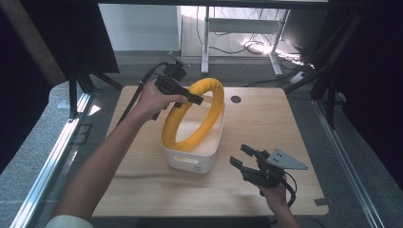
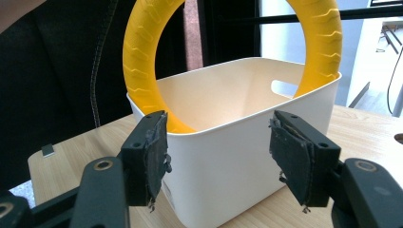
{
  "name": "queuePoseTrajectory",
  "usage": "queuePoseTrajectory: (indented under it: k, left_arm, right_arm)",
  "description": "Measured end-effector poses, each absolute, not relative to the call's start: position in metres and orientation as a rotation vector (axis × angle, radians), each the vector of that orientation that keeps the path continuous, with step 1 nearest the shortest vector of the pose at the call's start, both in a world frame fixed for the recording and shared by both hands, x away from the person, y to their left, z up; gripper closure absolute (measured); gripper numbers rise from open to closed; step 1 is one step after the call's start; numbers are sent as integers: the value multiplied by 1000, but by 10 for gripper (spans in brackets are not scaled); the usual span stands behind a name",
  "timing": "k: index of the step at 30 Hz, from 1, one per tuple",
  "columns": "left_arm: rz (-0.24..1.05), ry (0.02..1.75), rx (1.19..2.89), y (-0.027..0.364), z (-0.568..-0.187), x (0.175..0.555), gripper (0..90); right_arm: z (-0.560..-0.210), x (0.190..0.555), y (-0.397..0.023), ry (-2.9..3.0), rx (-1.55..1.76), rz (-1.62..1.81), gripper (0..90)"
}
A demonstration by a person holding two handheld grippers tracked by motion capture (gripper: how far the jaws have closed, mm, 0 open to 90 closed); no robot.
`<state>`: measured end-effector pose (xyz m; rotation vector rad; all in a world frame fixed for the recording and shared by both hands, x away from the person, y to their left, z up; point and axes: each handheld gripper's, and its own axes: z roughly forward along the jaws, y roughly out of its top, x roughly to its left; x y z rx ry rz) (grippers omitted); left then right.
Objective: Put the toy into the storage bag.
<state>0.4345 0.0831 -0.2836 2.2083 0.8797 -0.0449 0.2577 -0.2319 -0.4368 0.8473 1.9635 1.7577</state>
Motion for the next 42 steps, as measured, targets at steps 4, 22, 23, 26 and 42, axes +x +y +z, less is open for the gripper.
queuePoseTrajectory:
  k: [4, 22, 23, 26, 42]
  left_arm:
    - [-57, 887, 2214, 82, -291, 436, 496]
    - [-1, 885, 2150, 101, -278, 433, 236]
    - [2, 890, 2140, 104, -276, 432, 236]
    - [14, 883, 2117, 116, -271, 430, 242]
    - [92, 907, 1960, 181, -269, 400, 313]
  right_arm:
    - [-437, 259, -232, 1961, 852, 1756, 381]
    - [-438, 259, -233, 1962, 851, 1753, 379]
    - [-438, 260, -234, 1962, 851, 1753, 379]
    - [-438, 261, -234, 1959, 854, 1758, 378]
    - [-440, 270, -236, 1970, 862, 1745, 376]
